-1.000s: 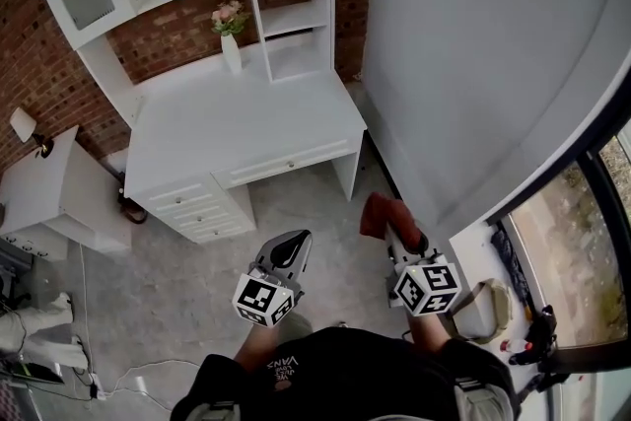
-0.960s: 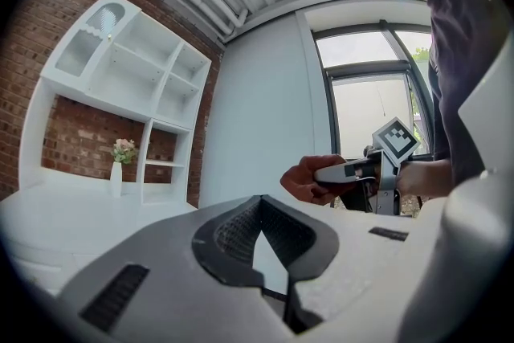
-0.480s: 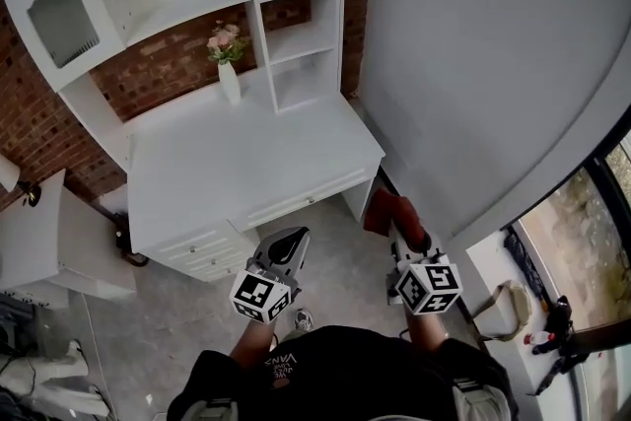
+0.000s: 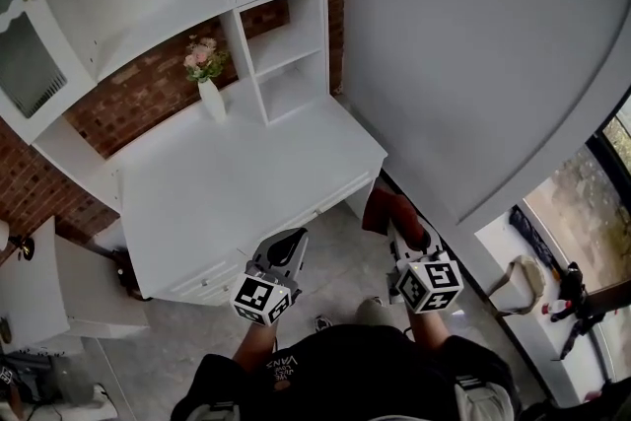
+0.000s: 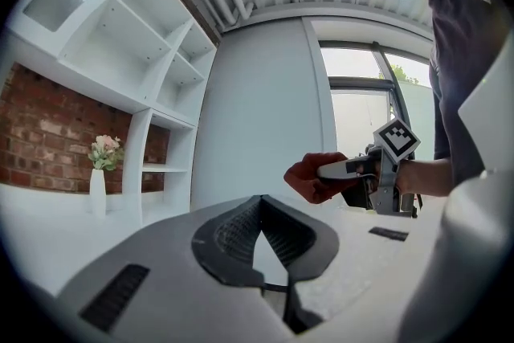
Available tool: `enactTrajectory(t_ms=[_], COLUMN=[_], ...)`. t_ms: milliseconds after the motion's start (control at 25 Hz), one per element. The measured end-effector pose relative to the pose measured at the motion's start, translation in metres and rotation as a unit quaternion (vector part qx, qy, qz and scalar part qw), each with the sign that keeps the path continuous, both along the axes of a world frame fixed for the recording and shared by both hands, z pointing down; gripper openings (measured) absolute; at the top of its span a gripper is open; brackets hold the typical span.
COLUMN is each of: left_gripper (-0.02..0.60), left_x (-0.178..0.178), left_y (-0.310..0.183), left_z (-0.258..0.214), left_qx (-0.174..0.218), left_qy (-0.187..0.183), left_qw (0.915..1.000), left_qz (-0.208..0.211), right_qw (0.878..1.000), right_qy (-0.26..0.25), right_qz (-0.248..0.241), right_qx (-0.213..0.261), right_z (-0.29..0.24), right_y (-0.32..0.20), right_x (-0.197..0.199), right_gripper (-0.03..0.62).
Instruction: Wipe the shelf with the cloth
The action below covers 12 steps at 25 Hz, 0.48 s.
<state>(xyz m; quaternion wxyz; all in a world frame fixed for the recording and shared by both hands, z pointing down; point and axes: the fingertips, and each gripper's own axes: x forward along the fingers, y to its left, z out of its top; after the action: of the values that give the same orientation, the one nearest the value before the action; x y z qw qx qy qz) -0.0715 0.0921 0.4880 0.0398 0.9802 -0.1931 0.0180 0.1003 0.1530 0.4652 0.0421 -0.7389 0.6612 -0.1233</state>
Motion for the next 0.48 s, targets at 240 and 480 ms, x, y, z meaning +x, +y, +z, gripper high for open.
enactTrajectory(t_ms=[240, 480], left_gripper=[0.008, 0.008], left_x=[0.024, 0.073], left_y=[-0.043, -0.085], left_z=[0.007, 0.004], left_qx=[-0.007, -0.017], left_qy=[0.002, 0.006], left_qw=[0.9999, 0.9998], left_qz=[0.013, 0.011], right_qw=[1.0, 1.0], right_qy=[0.003, -0.007], right_qz=[0.006, -0.004], right_qx=[0.001, -0.005], right_z=[0.002, 0.01], right_y=[-0.04, -0.085], right_x=[0.018, 0.059], right_gripper=[0.094, 0.094])
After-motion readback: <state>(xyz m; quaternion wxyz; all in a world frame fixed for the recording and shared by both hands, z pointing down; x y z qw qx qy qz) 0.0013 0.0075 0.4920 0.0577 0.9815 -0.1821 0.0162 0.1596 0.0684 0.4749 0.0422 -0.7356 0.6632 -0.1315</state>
